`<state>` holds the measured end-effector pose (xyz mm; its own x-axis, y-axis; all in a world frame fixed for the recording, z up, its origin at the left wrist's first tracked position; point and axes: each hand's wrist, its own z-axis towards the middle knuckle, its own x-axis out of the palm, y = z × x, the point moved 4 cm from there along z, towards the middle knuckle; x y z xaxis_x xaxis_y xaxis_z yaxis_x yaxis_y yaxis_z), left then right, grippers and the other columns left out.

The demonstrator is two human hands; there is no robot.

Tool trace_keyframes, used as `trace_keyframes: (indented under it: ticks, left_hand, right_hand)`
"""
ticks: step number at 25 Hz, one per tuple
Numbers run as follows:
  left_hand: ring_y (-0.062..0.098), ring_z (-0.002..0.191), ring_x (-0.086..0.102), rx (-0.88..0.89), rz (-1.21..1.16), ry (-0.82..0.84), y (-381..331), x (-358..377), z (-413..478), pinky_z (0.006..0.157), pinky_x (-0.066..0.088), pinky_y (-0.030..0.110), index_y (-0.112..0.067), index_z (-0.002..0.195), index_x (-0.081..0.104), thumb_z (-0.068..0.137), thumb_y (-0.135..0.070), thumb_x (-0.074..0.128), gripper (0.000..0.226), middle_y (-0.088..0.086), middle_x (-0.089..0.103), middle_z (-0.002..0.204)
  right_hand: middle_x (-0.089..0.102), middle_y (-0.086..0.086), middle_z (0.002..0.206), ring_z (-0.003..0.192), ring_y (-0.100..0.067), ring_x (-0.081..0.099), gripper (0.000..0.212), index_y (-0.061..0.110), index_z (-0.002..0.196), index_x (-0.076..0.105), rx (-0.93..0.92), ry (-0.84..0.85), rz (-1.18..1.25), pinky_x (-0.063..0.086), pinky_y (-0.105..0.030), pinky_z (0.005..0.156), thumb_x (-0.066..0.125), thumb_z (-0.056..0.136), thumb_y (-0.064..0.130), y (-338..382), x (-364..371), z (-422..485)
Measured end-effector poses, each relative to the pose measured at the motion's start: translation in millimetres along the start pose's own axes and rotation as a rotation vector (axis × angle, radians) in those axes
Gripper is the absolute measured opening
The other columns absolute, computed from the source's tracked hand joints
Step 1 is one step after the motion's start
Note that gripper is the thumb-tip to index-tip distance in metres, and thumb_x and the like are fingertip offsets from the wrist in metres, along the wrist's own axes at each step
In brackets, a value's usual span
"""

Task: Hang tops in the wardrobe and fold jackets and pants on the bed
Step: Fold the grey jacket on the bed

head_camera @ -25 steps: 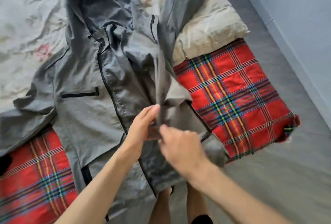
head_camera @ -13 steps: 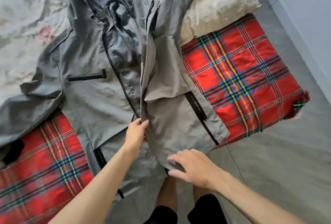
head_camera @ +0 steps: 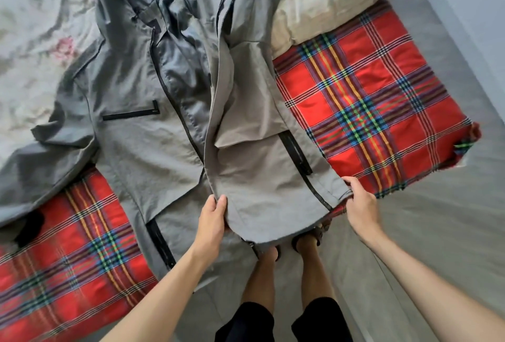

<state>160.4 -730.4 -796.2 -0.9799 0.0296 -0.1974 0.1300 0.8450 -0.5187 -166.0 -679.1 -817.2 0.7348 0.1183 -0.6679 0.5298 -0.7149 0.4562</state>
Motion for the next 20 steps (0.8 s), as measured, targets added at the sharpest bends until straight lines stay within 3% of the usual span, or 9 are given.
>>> trace_keyframes:
  ticks: [2,5,7,10,12,14,17,20]
  left_hand:
    - [0.017,0.076,0.053,0.018,0.084,-0.066,10,-1,0,0.062,0.042,0.032,-0.012,0.084,0.046,0.104,-0.026,0.049,0.025,0.003,0.056,0.079]
    - [0.019,0.075,0.052,0.094,0.322,-0.097,20,1,-2,0.066,0.039,0.037,-0.013,0.081,0.044,0.103,-0.022,0.049,0.024,0.0,0.058,0.076]
    - [0.018,0.082,0.058,0.119,0.435,-0.125,23,3,-4,0.071,0.043,0.038,-0.017,0.087,0.051,0.102,-0.021,0.049,0.016,-0.001,0.065,0.086]
    - [0.018,0.09,0.065,0.087,0.364,-0.079,30,2,4,0.081,0.054,0.044,-0.03,0.087,0.058,0.094,-0.035,0.057,0.009,-0.004,0.071,0.09]
    - [0.024,0.09,0.069,0.061,0.325,-0.029,37,0,6,0.079,0.057,0.052,-0.028,0.084,0.063,0.081,-0.045,0.065,0.018,-0.003,0.073,0.086]
    - [0.027,0.087,0.072,0.053,0.296,0.009,41,-1,4,0.074,0.06,0.05,-0.017,0.085,0.066,0.082,-0.034,0.072,0.018,0.002,0.074,0.083]
    - [0.028,0.083,0.072,0.015,0.252,0.106,44,-1,4,0.063,0.061,0.044,-0.007,0.095,0.066,0.09,-0.009,0.069,0.006,0.005,0.075,0.085]
    - [0.024,0.074,0.073,0.015,0.395,0.091,44,-7,9,0.06,0.061,0.043,-0.009,0.093,0.068,0.088,-0.014,0.071,0.007,0.003,0.075,0.082]
  right_hand:
    - [0.07,-0.017,0.093,0.075,-0.031,0.058,0.04,0.012,0.113,0.063,-0.012,-0.073,0.033,0.038,-0.032,0.062,0.043,0.085,-0.008,2,-10,-10]
    - [0.069,-0.022,0.081,0.068,-0.04,0.063,0.031,0.005,0.115,0.061,-0.2,-0.117,-0.231,0.036,-0.033,0.057,0.043,0.091,0.0,-22,-15,-35]
    - [0.071,-0.021,0.091,0.081,-0.038,0.067,0.027,0.007,0.116,0.063,-0.063,-0.029,-0.207,0.039,-0.032,0.064,0.048,0.095,-0.002,-51,-14,-43]
    - [0.07,-0.009,0.107,0.098,-0.025,0.064,0.025,0.012,0.113,0.065,0.081,-0.07,0.061,0.044,-0.032,0.081,0.05,0.096,0.002,-49,-15,-22]
    - [0.068,0.0,0.103,0.097,-0.02,0.061,0.017,0.018,0.112,0.064,0.037,0.012,0.069,0.048,-0.037,0.084,0.055,0.099,0.024,-28,-11,-3]
    - [0.066,0.002,0.088,0.085,-0.022,0.06,0.023,0.016,0.094,0.061,0.01,0.113,-0.011,0.047,-0.041,0.075,0.061,0.095,0.038,-16,-4,5]
    - [0.057,-0.004,0.065,0.067,-0.028,0.055,0.037,0.008,0.073,0.05,-0.01,0.116,-0.112,0.038,-0.04,0.06,0.069,0.09,0.035,-14,-8,4]
    - [0.067,-0.008,0.082,0.08,-0.03,0.061,0.031,0.01,0.093,0.061,0.037,0.206,-0.283,0.043,-0.039,0.064,0.069,0.09,0.04,-12,-12,5]
